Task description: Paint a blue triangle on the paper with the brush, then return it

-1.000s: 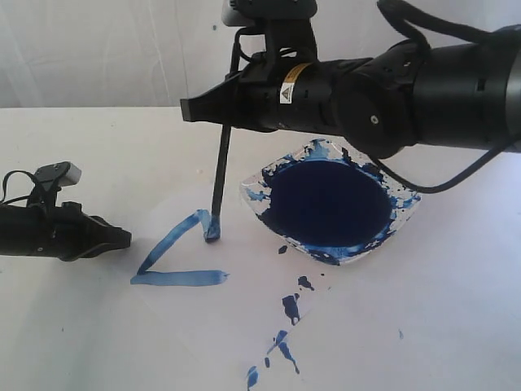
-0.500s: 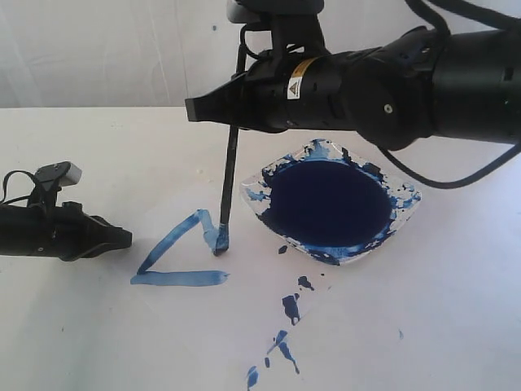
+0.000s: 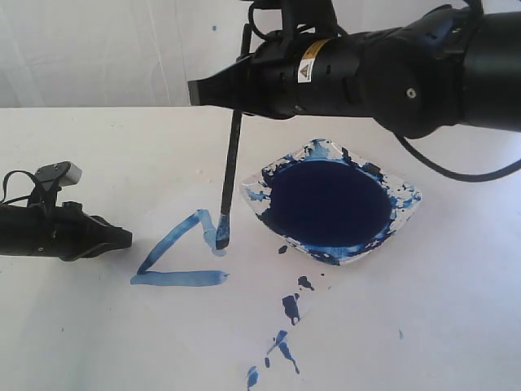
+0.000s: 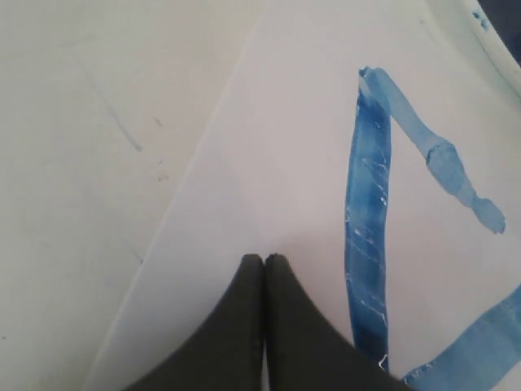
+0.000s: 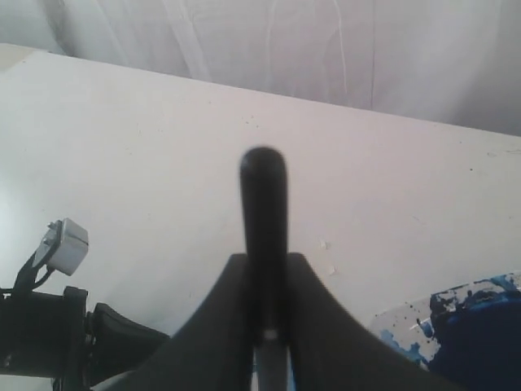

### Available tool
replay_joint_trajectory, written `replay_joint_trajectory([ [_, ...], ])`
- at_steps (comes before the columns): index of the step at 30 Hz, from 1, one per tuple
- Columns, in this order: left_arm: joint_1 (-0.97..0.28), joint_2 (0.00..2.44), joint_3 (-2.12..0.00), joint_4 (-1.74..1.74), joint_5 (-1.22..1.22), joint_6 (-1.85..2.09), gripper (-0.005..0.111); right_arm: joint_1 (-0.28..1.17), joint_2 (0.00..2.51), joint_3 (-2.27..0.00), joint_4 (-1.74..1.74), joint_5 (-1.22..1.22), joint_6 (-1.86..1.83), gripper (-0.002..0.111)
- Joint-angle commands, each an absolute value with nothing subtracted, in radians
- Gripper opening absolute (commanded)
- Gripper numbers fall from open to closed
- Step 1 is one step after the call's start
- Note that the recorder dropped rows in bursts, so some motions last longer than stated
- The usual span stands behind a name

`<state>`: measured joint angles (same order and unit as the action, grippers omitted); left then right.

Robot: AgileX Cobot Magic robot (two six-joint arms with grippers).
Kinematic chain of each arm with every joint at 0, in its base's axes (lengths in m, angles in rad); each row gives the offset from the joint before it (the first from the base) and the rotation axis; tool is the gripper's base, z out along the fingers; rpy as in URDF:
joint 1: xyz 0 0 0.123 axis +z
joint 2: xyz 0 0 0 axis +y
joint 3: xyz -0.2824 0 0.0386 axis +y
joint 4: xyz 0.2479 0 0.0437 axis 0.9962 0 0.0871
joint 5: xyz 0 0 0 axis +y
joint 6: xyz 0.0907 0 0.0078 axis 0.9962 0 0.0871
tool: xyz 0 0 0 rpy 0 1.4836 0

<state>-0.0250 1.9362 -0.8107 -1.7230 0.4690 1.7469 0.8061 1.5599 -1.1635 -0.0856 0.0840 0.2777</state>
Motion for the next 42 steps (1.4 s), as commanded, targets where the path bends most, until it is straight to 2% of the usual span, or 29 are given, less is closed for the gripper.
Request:
replay_joint_trajectory([
  [1,-0.023,1.93,-0.802,-1.744,0.49,1.749,0.0,0.807,1.553,-1.164,-0.086,0.015,0.265,0.0],
  [17,-0.023,1.93,-0.802,-1.744,0.49,1.749,0.0,0.807,1.647,-1.164,-0.088,-0.093,0.265,0.0],
  [42,-0.023,1.93,-0.802,-1.744,0.49,1.749,0.0,0.807,1.651,-1.164,-0.086,-0.038,0.204,0.0],
])
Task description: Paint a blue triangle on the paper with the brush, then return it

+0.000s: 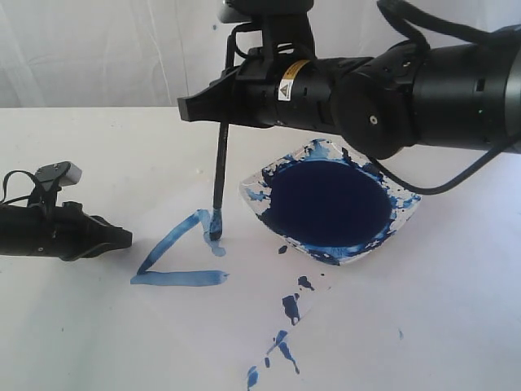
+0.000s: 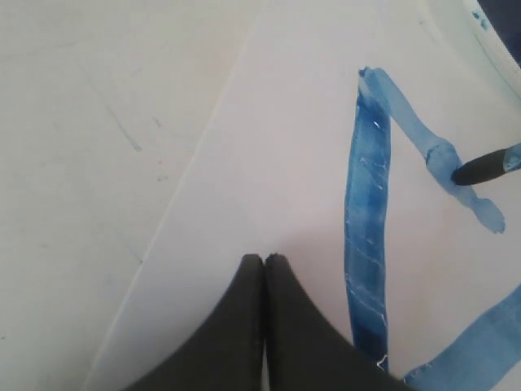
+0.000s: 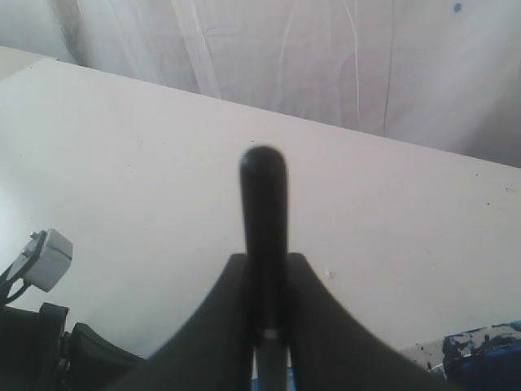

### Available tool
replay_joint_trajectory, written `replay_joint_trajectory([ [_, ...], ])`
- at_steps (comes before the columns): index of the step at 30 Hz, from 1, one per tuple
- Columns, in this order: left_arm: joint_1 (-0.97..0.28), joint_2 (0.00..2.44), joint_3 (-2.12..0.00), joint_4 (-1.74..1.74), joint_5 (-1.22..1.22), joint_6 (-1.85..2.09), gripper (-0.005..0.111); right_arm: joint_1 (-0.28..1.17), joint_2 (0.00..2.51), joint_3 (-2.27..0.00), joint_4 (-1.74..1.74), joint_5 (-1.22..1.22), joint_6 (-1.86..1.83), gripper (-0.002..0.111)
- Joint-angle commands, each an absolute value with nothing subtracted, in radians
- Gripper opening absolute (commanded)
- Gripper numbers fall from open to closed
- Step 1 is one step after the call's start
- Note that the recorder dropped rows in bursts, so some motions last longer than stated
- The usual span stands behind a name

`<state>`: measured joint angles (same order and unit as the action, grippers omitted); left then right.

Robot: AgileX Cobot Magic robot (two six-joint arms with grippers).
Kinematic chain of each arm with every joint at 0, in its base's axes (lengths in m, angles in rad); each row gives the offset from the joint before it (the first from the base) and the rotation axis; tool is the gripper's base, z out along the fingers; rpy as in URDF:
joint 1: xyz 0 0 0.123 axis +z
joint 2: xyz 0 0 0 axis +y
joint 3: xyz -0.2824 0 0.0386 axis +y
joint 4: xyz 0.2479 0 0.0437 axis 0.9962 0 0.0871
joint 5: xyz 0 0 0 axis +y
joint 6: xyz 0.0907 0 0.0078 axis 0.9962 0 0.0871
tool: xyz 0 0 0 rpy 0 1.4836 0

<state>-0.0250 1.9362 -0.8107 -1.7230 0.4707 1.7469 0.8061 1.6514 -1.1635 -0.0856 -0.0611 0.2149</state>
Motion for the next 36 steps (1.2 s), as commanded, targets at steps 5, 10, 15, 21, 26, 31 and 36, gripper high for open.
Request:
replay_joint_trajectory([
  [5,-0.023,1.93,-0.802,-1.744,0.49,1.749,0.0,0.807,1.651,-1.164,-0.082,-0.006,0.206,0.0],
  [10,-0.023,1.93,-0.802,-1.744,0.49,1.749,0.0,0.807,1.634,-1.164,-0.082,0.041,0.213,0.0],
  [15,-0.023,1.93,-0.802,-1.744,0.49,1.749,0.0,0.807,1.615,-1.164,-0.082,0.063,0.213,0.0],
  [21,-0.023,1.93,-0.802,-1.744,0.49,1.749,0.0,0.807,1.613,-1.164,-0.082,0.123,0.236,0.0],
  [26,-0.023,1.93,-0.802,-1.744,0.49,1.749,0.0,0.807,1.613,-1.164,-0.076,0.153,0.238,0.0],
  [31,-0.023,1.93,-0.802,-1.744,0.49,1.749,0.0,0.807,1.613,-1.164,-0.062,0.179,0.238,0.0],
  [36,-0.023,1.93,-0.802,-1.744,0.49,1.749,0.0,0.807,1.613,-1.164,-0.036,0.186,0.238,0.0],
])
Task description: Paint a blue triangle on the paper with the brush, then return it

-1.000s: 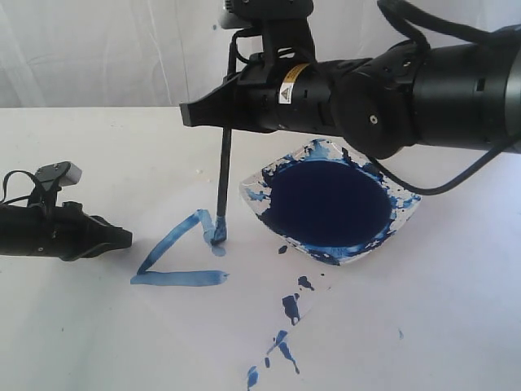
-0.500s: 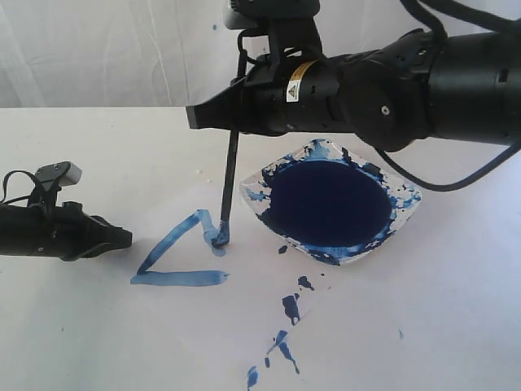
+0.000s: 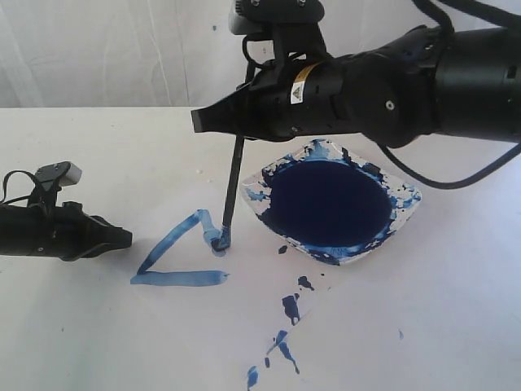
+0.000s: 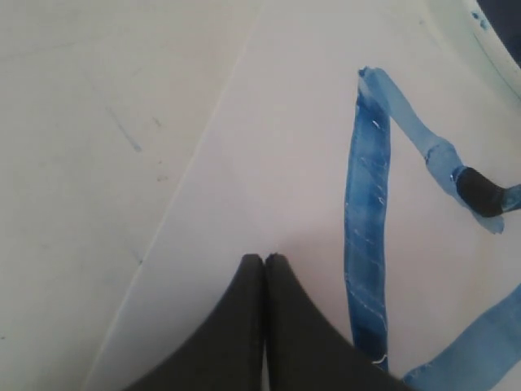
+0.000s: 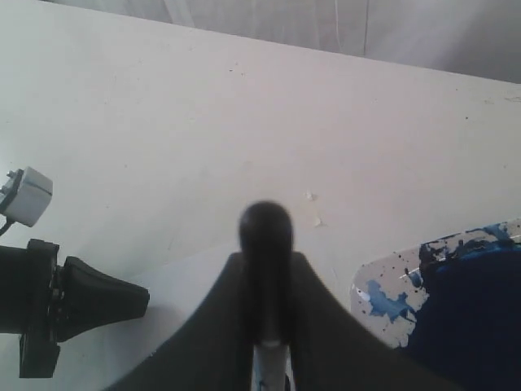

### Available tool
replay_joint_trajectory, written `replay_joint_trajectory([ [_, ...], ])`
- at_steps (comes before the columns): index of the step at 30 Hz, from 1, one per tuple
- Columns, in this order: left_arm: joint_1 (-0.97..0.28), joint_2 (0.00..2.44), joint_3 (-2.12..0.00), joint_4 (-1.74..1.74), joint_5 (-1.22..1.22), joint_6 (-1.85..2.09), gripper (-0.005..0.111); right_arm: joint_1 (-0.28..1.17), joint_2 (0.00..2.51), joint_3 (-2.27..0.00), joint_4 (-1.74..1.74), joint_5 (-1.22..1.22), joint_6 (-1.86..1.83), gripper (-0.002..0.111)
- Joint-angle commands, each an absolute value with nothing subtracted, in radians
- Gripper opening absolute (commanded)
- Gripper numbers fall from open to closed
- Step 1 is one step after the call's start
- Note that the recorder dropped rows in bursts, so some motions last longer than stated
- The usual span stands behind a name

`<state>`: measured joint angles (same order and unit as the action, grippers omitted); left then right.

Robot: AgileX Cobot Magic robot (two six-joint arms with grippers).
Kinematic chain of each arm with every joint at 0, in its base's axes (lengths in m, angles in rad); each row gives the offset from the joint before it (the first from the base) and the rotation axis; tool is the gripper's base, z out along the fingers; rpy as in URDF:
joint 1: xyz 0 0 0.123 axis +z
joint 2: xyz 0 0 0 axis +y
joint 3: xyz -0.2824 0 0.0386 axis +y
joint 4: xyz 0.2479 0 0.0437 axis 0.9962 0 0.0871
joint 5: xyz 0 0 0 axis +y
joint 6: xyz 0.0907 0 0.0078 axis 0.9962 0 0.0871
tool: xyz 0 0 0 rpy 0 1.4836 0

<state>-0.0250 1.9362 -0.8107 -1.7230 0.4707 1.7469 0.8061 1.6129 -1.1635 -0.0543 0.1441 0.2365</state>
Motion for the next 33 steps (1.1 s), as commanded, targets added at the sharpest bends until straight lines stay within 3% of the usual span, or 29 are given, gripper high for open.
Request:
replay_joint_trajectory([
  [1,-0.023,1.93,-0.802,-1.744,0.49,1.749,0.0,0.807,1.613,-1.164,-0.036,0.191,0.238,0.0],
  [33,-0.023,1.93,-0.802,-1.744,0.49,1.749,0.0,0.866,1.549,-1.164,0.008,0.369,0.229,0.0],
])
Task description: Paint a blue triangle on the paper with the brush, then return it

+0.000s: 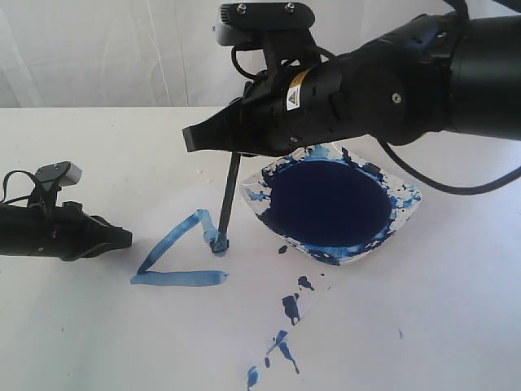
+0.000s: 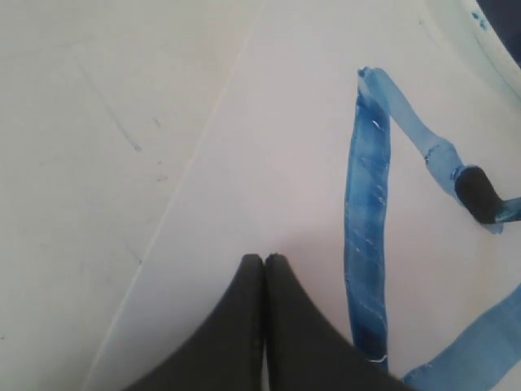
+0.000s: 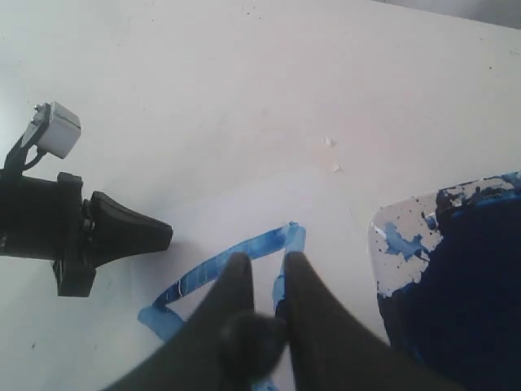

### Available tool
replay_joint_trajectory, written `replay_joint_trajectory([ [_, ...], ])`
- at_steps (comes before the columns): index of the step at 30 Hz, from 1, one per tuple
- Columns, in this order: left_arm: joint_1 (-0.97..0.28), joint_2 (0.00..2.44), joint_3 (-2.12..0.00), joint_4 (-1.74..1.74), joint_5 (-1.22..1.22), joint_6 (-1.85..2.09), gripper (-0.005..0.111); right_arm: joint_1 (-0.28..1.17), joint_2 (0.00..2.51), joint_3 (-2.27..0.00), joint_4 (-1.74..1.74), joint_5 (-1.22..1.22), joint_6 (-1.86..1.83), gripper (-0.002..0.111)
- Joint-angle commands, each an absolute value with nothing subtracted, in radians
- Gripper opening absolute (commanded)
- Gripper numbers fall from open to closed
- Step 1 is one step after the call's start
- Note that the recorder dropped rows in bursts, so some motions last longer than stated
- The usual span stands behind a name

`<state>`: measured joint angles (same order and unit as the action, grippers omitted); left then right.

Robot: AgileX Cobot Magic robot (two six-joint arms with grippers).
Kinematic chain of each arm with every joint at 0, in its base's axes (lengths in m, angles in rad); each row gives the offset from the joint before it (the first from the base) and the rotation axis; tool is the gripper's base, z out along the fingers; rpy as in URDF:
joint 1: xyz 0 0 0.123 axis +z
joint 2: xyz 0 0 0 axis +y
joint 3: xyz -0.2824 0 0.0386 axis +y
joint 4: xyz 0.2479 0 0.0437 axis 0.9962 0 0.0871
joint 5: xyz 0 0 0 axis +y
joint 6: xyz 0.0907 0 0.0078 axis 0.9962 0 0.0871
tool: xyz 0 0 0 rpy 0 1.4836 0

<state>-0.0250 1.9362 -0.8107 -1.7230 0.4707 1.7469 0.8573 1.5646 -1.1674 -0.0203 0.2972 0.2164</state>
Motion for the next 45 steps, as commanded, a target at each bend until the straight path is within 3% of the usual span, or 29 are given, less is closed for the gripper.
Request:
replay_joint_trajectory([
  [1,-0.023,1.93,-0.802,-1.744,0.49,1.749,0.0,0.866,1.541,-1.164,0.008,0.374,0.229,0.0],
  [30,-0.023,1.93,-0.802,-1.744,0.49,1.749,0.0,0.869,1.454,-1.164,0.01,0.588,0.222,0.0],
  [45,-0.023,1.93,-0.802,-1.744,0.49,1.749,0.0,0.879,1.442,-1.164,0.0,0.564,0.222,0.0],
])
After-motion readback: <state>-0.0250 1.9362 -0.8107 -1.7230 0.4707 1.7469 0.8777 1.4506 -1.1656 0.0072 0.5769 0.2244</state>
